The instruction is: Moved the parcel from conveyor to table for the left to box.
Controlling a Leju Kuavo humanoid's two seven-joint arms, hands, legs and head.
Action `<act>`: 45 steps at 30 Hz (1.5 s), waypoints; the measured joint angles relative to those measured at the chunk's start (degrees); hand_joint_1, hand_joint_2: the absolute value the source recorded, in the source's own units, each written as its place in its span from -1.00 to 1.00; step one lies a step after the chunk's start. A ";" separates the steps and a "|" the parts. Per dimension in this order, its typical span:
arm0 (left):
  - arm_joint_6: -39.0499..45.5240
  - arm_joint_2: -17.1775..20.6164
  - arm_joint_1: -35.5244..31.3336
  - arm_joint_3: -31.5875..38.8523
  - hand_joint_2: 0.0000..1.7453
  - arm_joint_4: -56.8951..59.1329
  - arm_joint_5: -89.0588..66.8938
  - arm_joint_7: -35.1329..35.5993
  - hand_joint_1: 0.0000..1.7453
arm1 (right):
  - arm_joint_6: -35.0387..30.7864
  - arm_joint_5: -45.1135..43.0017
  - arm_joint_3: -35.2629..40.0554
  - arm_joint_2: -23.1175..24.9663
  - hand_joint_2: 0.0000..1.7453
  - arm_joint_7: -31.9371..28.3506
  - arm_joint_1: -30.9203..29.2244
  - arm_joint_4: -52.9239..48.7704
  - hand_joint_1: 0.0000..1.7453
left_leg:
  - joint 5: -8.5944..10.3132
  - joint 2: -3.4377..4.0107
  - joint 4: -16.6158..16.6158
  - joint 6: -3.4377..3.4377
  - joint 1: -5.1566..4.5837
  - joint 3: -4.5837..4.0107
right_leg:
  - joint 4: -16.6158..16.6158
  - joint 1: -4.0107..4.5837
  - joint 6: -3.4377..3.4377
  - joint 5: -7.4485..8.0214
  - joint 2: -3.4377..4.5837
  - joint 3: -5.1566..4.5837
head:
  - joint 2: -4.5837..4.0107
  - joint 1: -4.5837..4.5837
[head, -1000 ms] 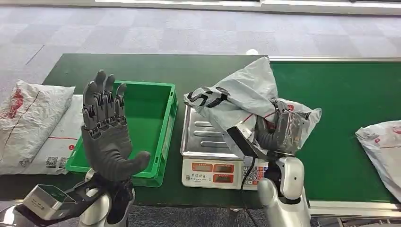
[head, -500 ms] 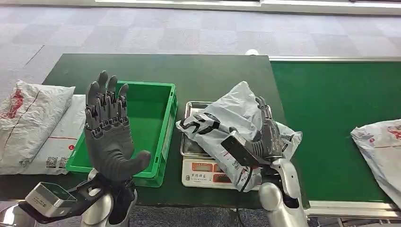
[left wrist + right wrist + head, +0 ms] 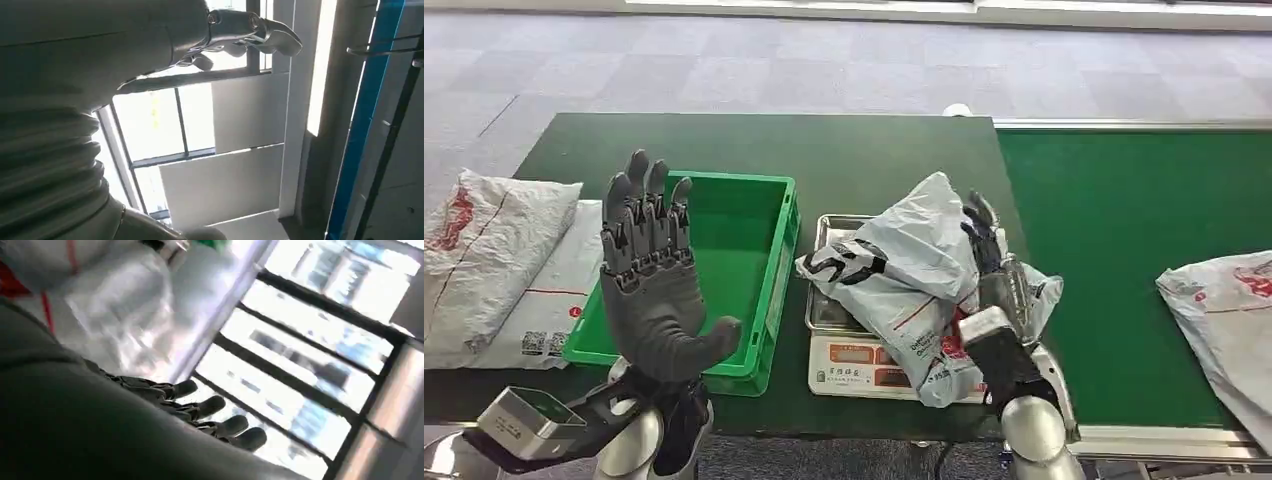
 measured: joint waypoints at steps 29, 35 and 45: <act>10.20 0.09 -11.08 -7.79 1.00 10.43 -46.43 15.59 -1.00 | -41.73 19.32 -4.85 8.79 1.00 -17.37 5.87 -32.93 -1.00 | -0.04 0.04 0.01 0.02 -0.04 0.15 | -0.01 -0.04 0.02 0.01 0.07 0.14 | 0.00 0.00; 6.49 -0.54 -20.37 -15.69 1.00 23.81 -52.85 17.15 -1.00 | -41.71 18.62 -4.85 8.92 1.00 -17.37 5.64 -32.06 -1.00 | 0.00 -0.04 0.02 0.06 -0.10 0.17 | -0.01 -0.08 0.07 0.06 0.00 0.19 | 0.00 0.00; 4.91 -5.40 -30.24 -21.84 1.00 46.39 -54.10 15.60 -1.00 | -41.71 17.57 -4.85 9.03 1.00 -17.39 5.37 -29.74 -1.00 | -0.01 -0.05 0.02 0.06 -0.10 0.15 | -0.01 -0.07 0.07 0.05 0.01 0.18 | 0.00 0.02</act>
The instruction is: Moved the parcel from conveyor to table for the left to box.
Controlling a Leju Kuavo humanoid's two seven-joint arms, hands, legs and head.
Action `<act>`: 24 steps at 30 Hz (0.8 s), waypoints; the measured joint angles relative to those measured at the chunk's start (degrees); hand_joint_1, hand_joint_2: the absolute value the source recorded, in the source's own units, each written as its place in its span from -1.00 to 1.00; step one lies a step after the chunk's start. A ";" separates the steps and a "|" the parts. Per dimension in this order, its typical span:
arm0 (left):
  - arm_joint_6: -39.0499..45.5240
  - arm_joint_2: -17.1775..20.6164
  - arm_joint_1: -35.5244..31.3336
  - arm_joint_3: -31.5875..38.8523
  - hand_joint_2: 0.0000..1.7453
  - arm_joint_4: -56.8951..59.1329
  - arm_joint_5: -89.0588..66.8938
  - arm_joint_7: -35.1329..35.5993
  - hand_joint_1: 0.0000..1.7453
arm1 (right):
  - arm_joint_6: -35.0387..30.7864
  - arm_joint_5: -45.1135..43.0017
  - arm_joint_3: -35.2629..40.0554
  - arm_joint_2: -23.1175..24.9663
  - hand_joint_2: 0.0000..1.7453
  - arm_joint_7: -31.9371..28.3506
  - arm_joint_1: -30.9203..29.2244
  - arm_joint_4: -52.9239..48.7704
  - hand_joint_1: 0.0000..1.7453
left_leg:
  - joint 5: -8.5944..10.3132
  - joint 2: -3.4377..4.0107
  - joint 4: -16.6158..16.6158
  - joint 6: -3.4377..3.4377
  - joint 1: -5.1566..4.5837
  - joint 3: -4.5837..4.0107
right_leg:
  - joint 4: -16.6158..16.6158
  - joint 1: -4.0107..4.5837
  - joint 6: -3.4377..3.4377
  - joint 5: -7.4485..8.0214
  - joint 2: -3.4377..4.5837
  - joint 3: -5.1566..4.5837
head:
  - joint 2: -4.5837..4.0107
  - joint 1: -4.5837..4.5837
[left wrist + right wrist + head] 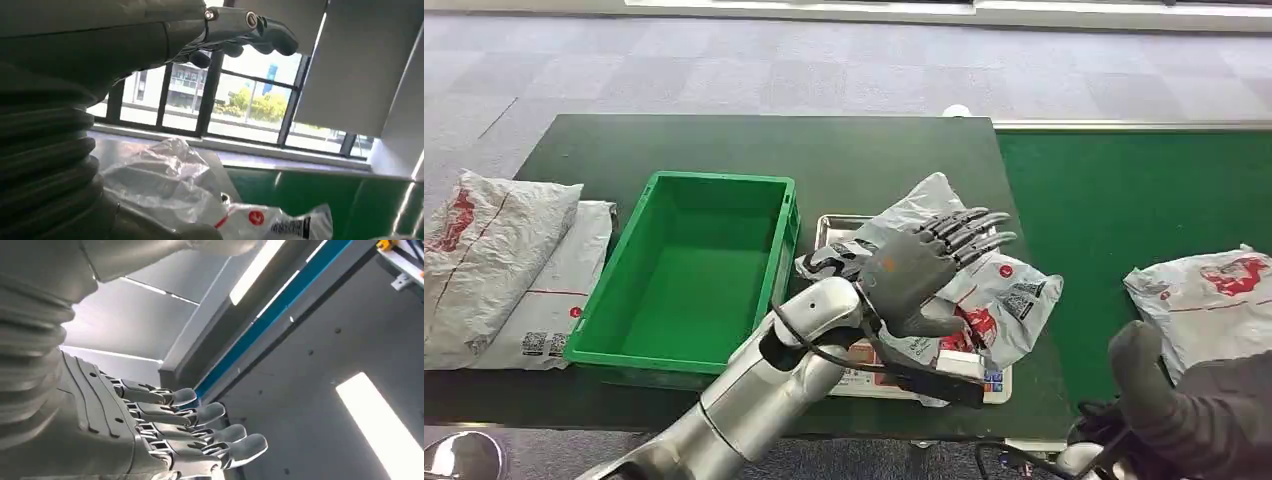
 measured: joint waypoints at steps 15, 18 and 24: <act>-10.45 -1.22 -6.88 -7.52 1.00 19.14 7.87 1.97 -0.42 | 0.00 -0.48 0.00 0.07 1.00 -0.02 -0.40 3.37 -1.00 | 0.01 0.01 0.00 0.00 0.01 -0.01 | 0.00 0.00 0.00 0.00 0.00 0.01 | 0.00 0.00; -11.34 -1.22 -8.12 -7.65 1.00 22.54 9.55 2.95 1.00 | 0.00 -0.61 0.00 0.07 1.00 -0.04 -0.44 3.78 -1.00 | 0.01 0.01 0.00 0.00 0.01 -0.01 | 0.00 0.00 0.00 0.00 0.00 0.00 | 0.00 0.00; -11.01 -1.22 -9.95 -7.65 1.00 26.81 11.26 4.42 1.00 | 0.00 -0.81 0.00 0.07 1.00 -0.04 -0.43 3.80 -1.00 | 0.01 0.01 0.00 -0.01 0.01 0.00 | 0.01 0.00 0.00 0.00 0.01 0.00 | 0.00 0.00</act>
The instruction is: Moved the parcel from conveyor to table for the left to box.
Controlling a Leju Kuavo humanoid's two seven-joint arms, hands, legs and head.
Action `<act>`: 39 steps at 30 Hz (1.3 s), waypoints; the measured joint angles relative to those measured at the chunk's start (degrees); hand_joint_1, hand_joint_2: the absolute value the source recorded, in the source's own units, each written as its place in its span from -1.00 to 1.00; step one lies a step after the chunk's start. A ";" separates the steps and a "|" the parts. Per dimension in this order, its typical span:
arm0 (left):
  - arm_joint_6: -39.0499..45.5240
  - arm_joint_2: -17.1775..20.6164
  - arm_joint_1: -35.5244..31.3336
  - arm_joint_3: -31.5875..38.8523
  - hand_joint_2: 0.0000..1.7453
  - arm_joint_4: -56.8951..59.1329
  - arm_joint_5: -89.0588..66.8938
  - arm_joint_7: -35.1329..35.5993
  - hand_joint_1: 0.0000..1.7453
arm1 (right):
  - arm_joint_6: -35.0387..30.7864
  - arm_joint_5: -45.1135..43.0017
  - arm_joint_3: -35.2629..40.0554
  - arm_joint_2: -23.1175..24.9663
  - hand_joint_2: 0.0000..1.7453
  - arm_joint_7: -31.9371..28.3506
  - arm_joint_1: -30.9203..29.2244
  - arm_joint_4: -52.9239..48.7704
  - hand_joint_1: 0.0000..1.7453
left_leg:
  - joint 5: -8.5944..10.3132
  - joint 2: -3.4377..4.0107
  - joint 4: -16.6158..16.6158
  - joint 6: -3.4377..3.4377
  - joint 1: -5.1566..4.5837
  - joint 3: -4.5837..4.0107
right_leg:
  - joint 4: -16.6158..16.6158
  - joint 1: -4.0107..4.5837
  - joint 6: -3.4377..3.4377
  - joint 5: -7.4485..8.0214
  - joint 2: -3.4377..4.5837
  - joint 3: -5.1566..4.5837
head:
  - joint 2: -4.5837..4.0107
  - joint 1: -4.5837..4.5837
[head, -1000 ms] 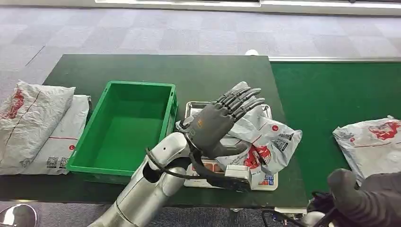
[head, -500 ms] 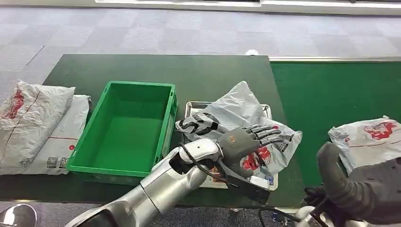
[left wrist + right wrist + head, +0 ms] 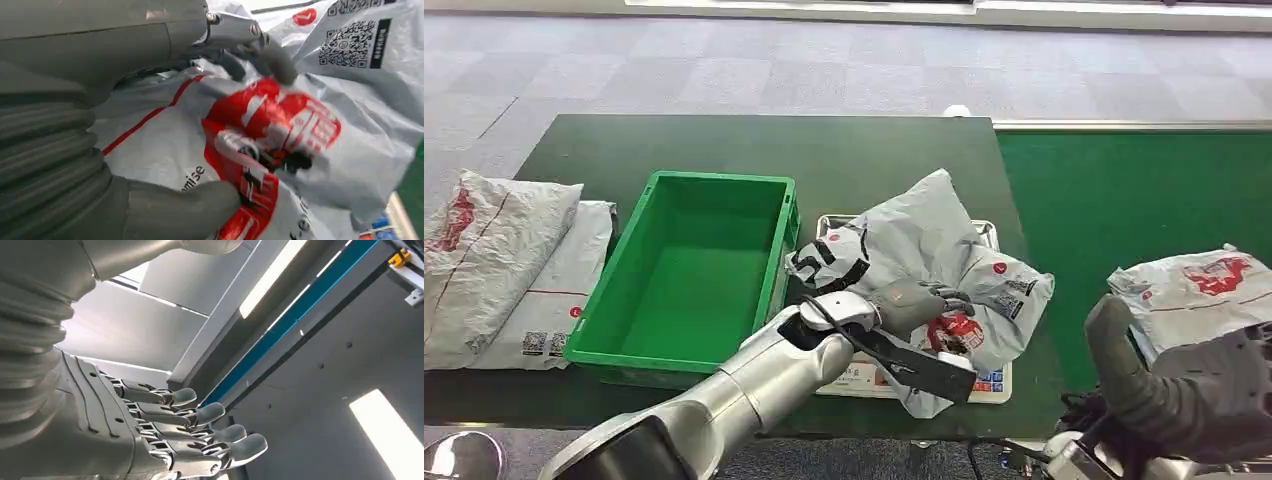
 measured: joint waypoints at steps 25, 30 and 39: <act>42.84 3.21 -5.12 3.25 1.00 -6.24 -19.32 22.15 1.00 | -0.02 0.79 -1.51 0.09 1.00 0.00 0.74 -2.67 -1.00 | 0.02 0.00 0.00 -0.03 0.00 0.00 | 0.02 0.01 -0.01 0.01 0.01 -0.01 | 0.00 0.00; 43.25 6.41 -5.13 7.13 1.00 -14.37 -29.53 28.20 1.00 | -0.02 0.74 -1.97 0.13 1.00 0.00 0.86 -3.17 -1.00 | 0.03 0.00 0.00 -0.03 0.02 0.00 | 0.03 0.03 -0.01 0.00 0.00 -0.02 | 0.00 0.00; 35.69 13.01 -5.39 12.74 1.00 -19.32 -41.44 39.86 1.00 | -0.02 0.61 -3.56 0.20 1.00 0.00 1.27 -4.07 -1.00 | 0.04 0.07 0.00 -0.04 0.04 0.06 | 0.04 0.03 -0.01 0.00 0.07 -0.01 | 0.00 -0.02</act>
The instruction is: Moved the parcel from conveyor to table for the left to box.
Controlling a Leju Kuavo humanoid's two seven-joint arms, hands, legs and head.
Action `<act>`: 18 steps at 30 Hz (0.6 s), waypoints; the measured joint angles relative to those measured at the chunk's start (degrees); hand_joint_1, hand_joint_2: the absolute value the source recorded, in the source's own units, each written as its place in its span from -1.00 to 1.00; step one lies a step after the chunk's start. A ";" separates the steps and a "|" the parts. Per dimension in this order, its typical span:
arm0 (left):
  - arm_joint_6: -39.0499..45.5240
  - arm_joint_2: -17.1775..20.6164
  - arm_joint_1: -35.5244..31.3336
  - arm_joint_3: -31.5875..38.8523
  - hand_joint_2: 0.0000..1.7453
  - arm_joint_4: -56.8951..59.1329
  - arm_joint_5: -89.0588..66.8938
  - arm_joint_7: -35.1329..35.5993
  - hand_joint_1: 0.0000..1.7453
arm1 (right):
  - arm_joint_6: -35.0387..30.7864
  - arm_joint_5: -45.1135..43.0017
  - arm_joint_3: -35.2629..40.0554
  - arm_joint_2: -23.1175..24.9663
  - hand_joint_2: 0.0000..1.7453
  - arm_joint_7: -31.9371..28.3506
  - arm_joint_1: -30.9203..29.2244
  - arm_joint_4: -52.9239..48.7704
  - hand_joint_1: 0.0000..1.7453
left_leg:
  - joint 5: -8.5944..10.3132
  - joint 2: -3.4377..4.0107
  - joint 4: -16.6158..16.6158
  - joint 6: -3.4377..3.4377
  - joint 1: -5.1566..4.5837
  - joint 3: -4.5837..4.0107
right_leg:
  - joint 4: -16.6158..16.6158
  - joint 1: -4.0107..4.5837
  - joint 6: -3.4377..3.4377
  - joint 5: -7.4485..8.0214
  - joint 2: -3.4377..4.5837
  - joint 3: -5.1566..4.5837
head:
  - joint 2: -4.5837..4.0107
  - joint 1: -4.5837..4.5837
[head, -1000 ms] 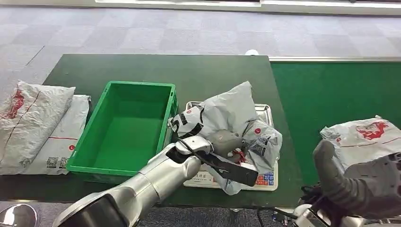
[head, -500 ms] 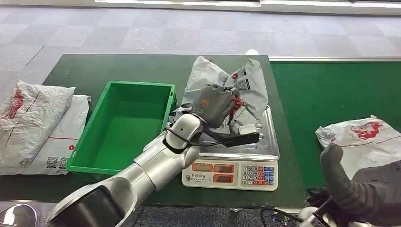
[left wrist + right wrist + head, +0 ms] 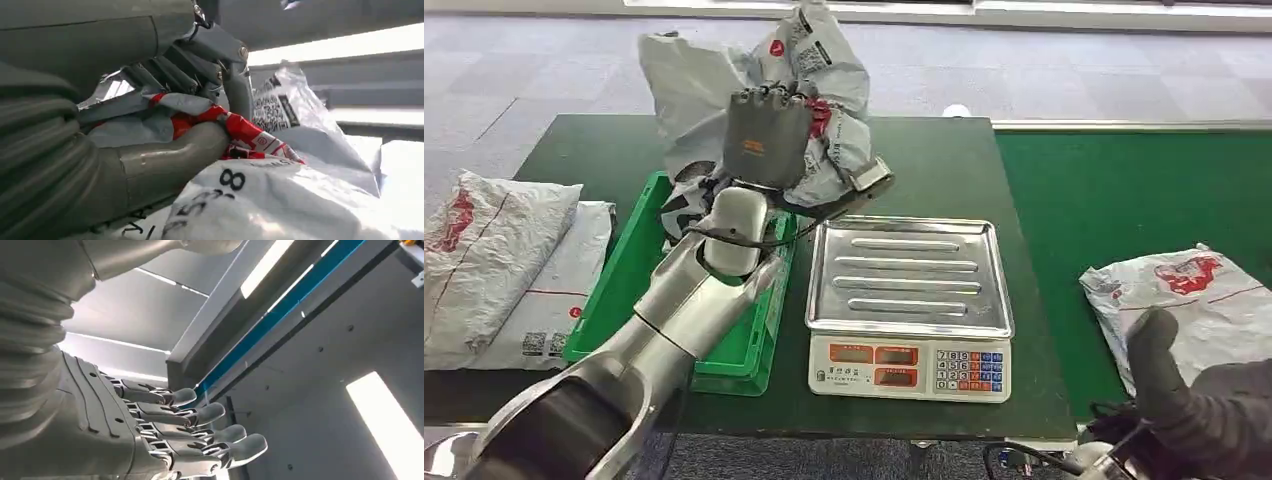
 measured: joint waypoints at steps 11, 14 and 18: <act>-13.31 3.30 2.08 5.94 1.00 8.00 0.09 -0.69 1.00 | 0.00 0.18 -0.79 0.00 1.00 0.00 0.16 -0.31 -1.00 | 0.03 0.00 0.00 0.01 0.01 -0.06 | 0.01 0.00 -0.01 0.00 0.01 -0.03 | 0.00 0.02; -13.29 3.78 2.75 8.39 1.00 9.22 0.15 -1.00 1.00 | 0.00 0.26 -0.79 0.00 1.00 0.00 0.16 -0.31 -1.00 | 0.03 0.00 0.00 0.01 0.01 -0.06 | 0.01 0.01 -0.01 0.00 0.01 -0.05 | 0.00 0.02; -13.29 4.17 3.18 9.90 1.00 10.10 0.17 -1.07 1.00 | 0.00 0.29 -0.79 0.00 1.00 0.00 0.16 -0.31 -1.00 | 0.03 -0.01 0.00 0.01 0.01 -0.07 | 0.01 0.00 -0.01 -0.01 -0.02 -0.04 | 0.00 0.02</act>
